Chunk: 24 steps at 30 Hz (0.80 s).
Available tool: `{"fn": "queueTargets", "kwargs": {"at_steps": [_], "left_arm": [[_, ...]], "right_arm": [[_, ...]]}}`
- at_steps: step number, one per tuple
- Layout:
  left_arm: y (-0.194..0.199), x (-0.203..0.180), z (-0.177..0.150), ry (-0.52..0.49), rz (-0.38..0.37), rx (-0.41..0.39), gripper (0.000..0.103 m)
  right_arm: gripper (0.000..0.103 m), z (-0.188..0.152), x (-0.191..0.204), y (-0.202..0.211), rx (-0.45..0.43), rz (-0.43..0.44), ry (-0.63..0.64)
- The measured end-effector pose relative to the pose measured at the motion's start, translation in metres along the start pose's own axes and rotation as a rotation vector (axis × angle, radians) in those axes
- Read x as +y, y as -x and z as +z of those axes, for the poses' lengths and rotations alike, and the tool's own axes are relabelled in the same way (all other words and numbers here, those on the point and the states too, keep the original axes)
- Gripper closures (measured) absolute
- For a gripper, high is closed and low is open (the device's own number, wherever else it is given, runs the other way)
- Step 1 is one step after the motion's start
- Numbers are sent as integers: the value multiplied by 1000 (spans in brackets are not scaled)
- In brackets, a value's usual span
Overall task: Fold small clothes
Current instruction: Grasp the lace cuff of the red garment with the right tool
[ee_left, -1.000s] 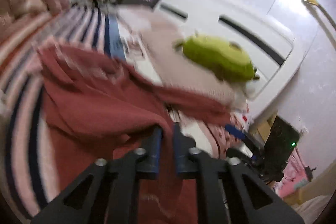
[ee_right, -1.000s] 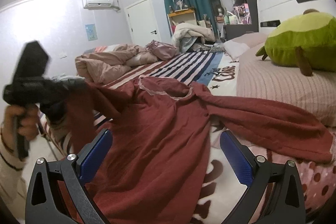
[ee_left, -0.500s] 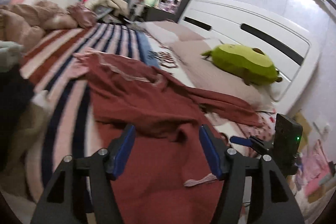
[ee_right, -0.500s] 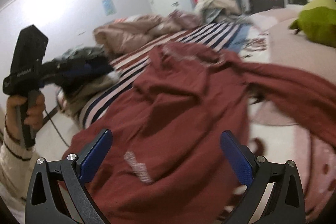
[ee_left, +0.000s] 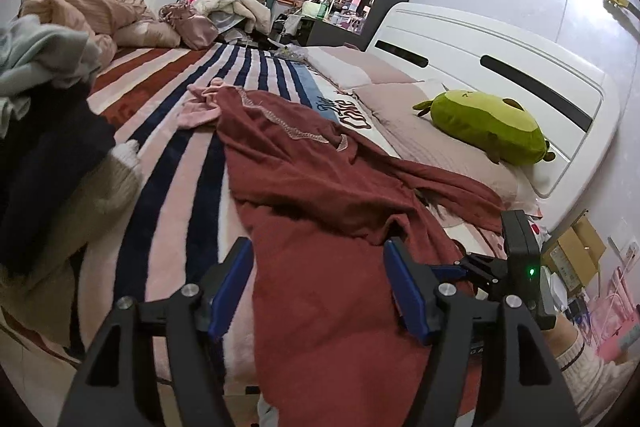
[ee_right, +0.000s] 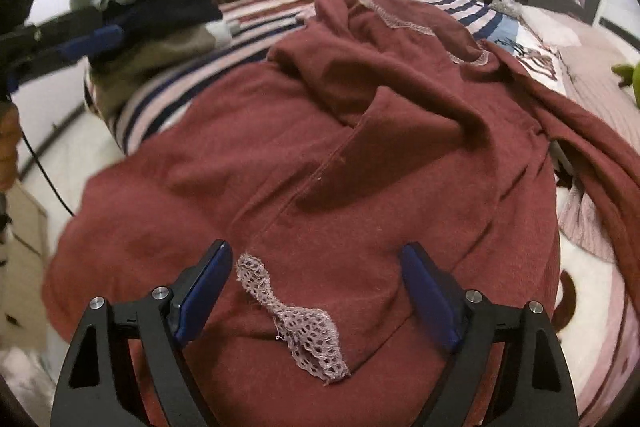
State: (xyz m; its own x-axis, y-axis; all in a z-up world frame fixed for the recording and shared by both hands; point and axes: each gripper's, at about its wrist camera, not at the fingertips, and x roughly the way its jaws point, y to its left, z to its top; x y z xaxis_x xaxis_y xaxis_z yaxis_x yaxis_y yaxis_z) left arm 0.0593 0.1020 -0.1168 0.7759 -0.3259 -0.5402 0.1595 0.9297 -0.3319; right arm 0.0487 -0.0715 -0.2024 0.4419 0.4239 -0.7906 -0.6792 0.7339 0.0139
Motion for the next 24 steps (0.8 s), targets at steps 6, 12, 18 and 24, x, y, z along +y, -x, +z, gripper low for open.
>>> {"fn": "queueTargets", "kwargs": {"at_steps": [6,12,18,24], "left_arm": [[2,7,-5,16,-8,-2,39],[2,6,-6,10,-10,0,39],[-2,3,-10,7,-9,17,39],[-9,1,-11,3,-9,40,39]], "right_arm": [[75,0,4,1,39,-161,96],[96,-4,-13,30,-16,-212,45],[97,-12,-29,62,-66,-243,-14],[97,-28,-36,86,-69,-214,-47]]}}
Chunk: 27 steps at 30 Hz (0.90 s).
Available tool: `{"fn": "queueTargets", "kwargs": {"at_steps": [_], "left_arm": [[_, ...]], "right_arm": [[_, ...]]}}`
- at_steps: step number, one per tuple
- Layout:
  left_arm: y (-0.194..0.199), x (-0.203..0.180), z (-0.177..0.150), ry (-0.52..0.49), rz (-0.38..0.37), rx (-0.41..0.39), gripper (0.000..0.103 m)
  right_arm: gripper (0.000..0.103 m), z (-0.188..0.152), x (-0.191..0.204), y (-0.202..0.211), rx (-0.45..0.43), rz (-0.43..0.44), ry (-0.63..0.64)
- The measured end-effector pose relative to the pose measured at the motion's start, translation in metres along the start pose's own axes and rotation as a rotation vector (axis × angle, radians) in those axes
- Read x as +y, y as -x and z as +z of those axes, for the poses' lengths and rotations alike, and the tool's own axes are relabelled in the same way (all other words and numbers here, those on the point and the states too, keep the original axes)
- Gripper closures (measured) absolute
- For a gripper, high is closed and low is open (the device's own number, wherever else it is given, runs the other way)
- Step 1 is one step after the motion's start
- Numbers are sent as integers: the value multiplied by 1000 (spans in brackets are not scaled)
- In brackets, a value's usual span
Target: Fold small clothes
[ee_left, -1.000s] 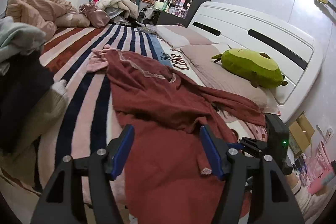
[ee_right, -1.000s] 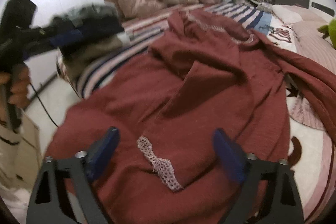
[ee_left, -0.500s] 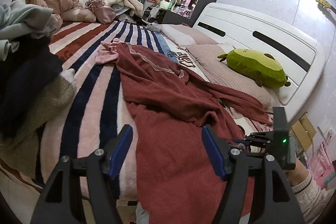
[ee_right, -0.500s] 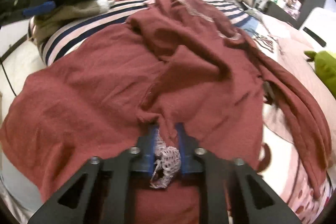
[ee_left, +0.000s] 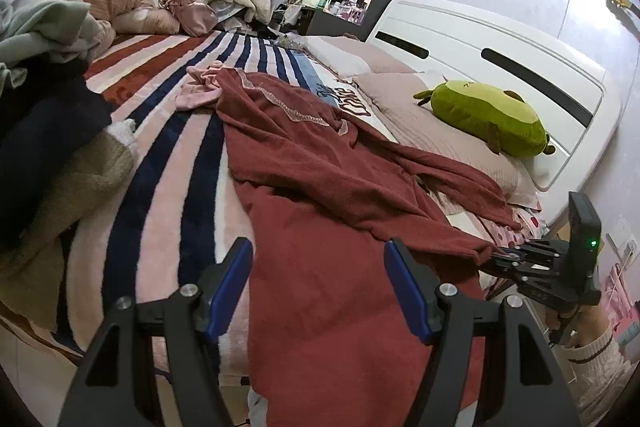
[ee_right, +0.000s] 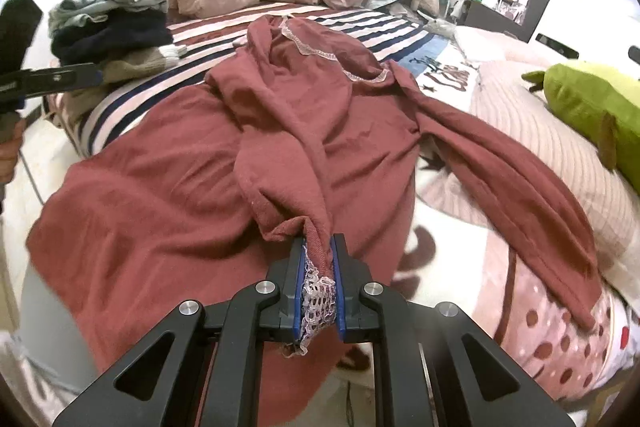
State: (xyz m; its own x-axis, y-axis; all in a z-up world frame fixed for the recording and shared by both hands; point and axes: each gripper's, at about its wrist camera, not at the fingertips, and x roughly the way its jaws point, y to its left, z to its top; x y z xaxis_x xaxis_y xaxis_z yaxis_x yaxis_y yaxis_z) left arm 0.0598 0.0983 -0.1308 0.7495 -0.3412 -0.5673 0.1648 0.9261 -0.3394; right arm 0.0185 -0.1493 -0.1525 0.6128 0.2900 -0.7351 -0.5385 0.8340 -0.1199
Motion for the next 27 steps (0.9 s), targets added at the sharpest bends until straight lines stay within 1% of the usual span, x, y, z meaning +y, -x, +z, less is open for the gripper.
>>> {"fn": "queueTargets", "kwargs": {"at_steps": [3,6,8,9,10,13,14,15,16,17,18,19,21,22,25,27], "left_arm": [[-4,-1,1,-10,1,12,39],[-10,-3,3,-18,-4,26,39],[-14,-5,4,-18,-9,34,39],[-16,-5,5,-18,-11,36,38],[-18,-6,5,-19,-13,39,38],[-24,-9,5,-21,-16,52,38],[-25,-9,4,-24,-16,56,38],[-26,-10,4,-27,-16,60,38],[-26,-10,4,-29,-16,62,37],[-27,-11,4,-31,-14,64,37],[-27,-11,4,-32,-12,63,36],[-27,-11,5,-31,-9,61,36],[-26,-10,6,-25,-9,52,35],[-25,-10,6,-24,-10,50,35],[-23,-9,7,-25,-6,43,34],[-21,-10,7,-34,5,39,33]], "right_arm": [[97,-7,-6,8,1,3,-17],[97,-11,-9,19,-14,57,-27],[97,-15,-6,23,-6,125,-9],[97,-18,-6,22,3,154,-8],[97,-22,-3,18,32,197,-12],[91,-29,2,3,98,216,-14],[90,-32,2,1,103,220,-13],[82,-32,0,2,98,247,-27],[76,-31,-4,5,81,284,-55],[62,-29,-8,10,55,320,-85],[52,-27,-12,14,34,341,-105],[50,-22,-19,21,-6,361,-134],[49,-14,-24,27,-43,356,-154],[49,-9,-28,28,-57,329,-156],[49,-1,-33,19,-60,242,-163],[49,-1,-40,14,-66,232,-205]]}}
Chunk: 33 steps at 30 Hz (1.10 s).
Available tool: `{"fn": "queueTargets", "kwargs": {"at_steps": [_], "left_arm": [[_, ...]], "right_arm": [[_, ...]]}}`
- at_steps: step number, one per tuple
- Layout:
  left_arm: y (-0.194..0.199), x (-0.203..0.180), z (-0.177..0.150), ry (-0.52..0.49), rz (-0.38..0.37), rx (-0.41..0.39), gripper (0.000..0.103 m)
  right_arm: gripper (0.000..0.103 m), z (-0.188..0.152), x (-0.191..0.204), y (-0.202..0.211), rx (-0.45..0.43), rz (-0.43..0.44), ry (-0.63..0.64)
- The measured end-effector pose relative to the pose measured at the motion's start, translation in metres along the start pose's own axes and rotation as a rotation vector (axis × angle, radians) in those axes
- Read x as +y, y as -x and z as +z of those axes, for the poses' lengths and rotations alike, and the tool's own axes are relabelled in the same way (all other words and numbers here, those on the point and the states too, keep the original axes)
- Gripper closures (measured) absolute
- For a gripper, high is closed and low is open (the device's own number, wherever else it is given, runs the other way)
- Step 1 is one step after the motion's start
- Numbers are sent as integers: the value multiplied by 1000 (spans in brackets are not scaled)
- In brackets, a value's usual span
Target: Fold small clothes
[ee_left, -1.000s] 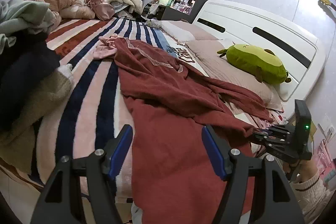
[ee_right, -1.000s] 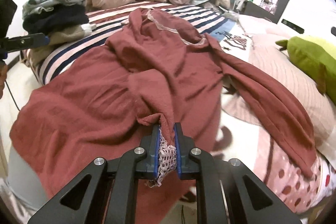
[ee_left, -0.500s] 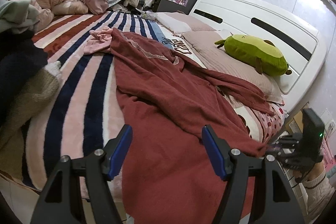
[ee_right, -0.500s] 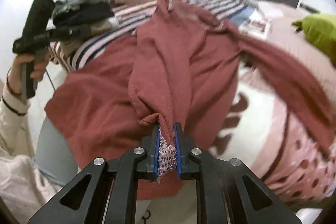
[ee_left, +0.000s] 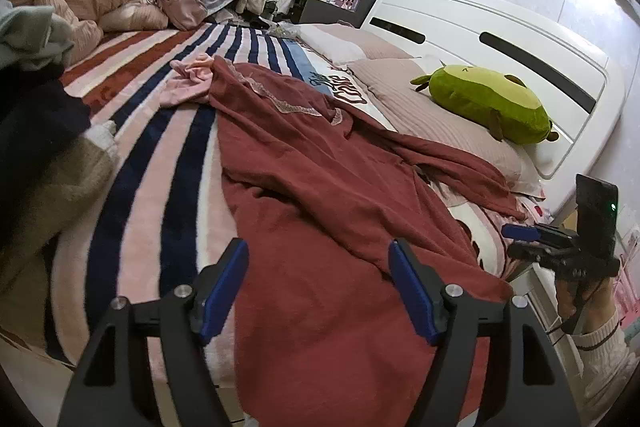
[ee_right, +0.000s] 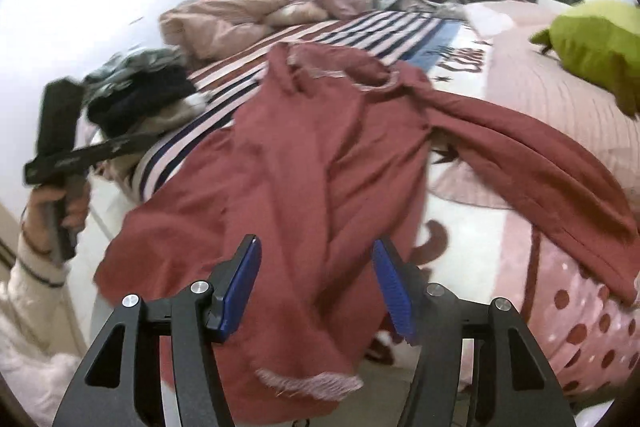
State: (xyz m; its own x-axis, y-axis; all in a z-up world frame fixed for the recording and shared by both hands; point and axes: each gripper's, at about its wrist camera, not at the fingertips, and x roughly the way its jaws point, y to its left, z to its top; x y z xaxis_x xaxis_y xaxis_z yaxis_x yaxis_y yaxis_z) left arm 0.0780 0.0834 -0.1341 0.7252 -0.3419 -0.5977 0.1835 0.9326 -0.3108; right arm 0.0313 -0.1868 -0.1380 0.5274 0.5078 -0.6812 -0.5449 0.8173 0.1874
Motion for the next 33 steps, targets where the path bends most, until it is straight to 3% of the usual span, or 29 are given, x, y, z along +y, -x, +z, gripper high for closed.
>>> {"fn": "queueTargets", "kwargs": {"at_steps": [5,9,13,22,25,31,32,33], "left_arm": [[4,4,2,8,12,-17,31],[7,5,0,6,22,-23,30],[7,7,0,0,42,-25,29],[1,-2,6,9,43,-25,28],[-2,-8,8,-1,47,-20,28],[-6,-15,12,-9,57,-15,27],[-6,-17,13,-13,58,-15,27],[-6,-17,13,-16,60,-14,27]], "right_arm": [[47,2,-19,-10,-5,3,-50],[48,5,-34,-19,-4,-68,-68],[47,-3,-72,0,-85,-119,-225],[26,-34,-156,11,-151,-253,-514],[26,-39,-173,7,-197,-223,-568],[28,-35,-196,9,-325,-263,-616],[34,-33,-198,10,-341,-280,-625],[49,-33,-201,11,-357,-321,-641]]}}
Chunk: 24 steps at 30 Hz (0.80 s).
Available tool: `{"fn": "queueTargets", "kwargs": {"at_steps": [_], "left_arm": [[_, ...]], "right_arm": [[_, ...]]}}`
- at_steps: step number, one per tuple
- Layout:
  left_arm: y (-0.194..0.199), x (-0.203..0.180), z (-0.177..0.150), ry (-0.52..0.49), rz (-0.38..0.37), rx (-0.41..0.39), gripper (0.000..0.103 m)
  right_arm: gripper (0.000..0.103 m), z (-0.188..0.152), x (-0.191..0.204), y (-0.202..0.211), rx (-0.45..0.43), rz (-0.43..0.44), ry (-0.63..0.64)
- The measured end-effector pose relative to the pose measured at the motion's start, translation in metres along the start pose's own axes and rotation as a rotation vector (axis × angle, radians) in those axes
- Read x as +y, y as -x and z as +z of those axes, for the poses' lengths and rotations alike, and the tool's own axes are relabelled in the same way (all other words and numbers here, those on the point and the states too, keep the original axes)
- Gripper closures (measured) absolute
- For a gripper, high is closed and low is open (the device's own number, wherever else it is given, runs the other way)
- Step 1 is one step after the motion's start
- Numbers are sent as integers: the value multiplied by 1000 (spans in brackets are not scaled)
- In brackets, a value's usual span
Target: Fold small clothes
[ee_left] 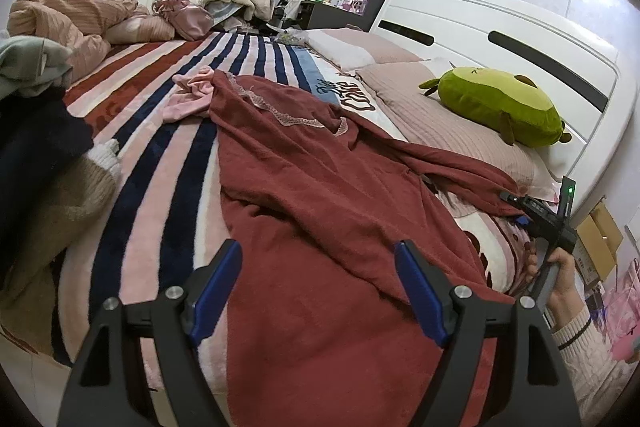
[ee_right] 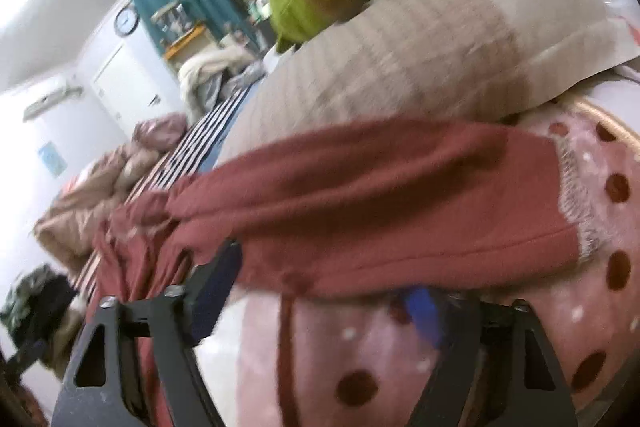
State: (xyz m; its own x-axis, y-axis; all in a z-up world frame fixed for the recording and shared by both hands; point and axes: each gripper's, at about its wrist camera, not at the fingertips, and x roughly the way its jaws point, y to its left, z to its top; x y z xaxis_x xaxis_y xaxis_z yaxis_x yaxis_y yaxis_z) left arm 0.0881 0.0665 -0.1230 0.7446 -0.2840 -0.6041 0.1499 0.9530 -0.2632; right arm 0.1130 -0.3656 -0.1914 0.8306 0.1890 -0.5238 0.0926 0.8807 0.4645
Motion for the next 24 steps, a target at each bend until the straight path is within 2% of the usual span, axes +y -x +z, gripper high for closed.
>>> {"fn": "queueTargets", "kwargs": {"at_steps": [1,2,3,9,15,20,23,24], "left_arm": [[0,-1,0,-3,3,1,27],[-1,-1,1,-5,6,2,27],[-1,-1,1,-5,8,3,27],[-2,-1,1,1,5,4,27],[3,-1,0,-2,-8,-13,27],[9,6,-3,15,-16,-30,27],[14,12,-6,22,-16,-40,27],[16,14,-7,24,-17,-43,27]], "right_arm": [[60,1,-2,1,-22,-41,-7],[85,2,-3,3,-40,-60,-9],[99,4,-4,7,-65,-69,-7],[102,13,24,45,-213,-80,151],[102,30,79,85,-325,-21,323],[102,21,145,110,-345,127,512],[102,-3,195,114,-272,271,654],[102,-16,213,112,-221,317,716]]}}
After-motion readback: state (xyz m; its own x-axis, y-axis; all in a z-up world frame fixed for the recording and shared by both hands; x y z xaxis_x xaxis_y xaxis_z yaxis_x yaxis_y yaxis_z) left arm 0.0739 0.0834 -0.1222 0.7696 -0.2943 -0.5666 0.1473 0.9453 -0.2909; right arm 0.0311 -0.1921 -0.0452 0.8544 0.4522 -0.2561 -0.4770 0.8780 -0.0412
